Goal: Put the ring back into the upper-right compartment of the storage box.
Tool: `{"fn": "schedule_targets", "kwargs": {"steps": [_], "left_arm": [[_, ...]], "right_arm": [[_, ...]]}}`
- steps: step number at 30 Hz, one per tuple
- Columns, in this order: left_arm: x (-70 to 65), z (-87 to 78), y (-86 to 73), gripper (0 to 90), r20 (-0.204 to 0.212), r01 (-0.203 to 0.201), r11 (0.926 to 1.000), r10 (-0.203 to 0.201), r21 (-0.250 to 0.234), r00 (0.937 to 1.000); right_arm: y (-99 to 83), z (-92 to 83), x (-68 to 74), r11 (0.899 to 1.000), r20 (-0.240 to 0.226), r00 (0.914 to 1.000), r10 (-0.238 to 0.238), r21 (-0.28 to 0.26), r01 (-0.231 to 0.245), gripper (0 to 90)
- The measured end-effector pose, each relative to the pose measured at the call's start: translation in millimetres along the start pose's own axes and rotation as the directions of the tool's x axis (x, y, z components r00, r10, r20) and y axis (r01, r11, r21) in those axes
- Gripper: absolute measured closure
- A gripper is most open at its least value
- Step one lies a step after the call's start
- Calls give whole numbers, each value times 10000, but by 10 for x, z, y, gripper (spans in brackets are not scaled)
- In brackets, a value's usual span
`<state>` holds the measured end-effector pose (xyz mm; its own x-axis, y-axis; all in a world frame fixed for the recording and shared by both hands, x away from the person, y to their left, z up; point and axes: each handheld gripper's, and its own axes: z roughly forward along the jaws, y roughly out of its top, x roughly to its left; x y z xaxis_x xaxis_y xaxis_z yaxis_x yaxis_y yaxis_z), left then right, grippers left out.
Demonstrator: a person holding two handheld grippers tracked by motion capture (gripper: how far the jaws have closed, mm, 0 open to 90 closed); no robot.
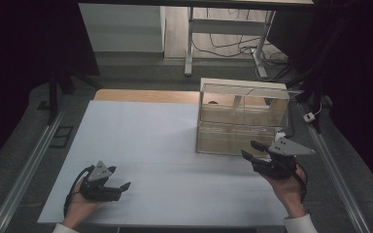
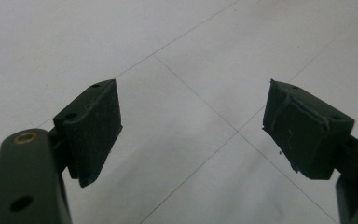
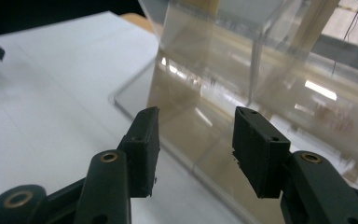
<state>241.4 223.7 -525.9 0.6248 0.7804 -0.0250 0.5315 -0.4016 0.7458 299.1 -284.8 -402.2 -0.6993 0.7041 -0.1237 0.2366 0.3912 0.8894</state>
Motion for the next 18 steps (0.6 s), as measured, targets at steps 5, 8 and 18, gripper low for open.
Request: {"fn": "schedule_targets", "kwargs": {"steps": [5,8,18], "left_arm": [[-2,1,2,191,-16,2,10000,-2,-5,10000],[-7,3,4,191,-5,-7,10000,7,6,10000],[-9,10,4,191,-12,-24,10000,24,32,10000]], "right_arm": [[-223,1,3,9988,50,9999,149,456,-151,498],[-358,7,-3,9975,70,9998,188,681,-192,496],[-743,35,7,9904,-125,9996,246,1366,-227,474]]}}
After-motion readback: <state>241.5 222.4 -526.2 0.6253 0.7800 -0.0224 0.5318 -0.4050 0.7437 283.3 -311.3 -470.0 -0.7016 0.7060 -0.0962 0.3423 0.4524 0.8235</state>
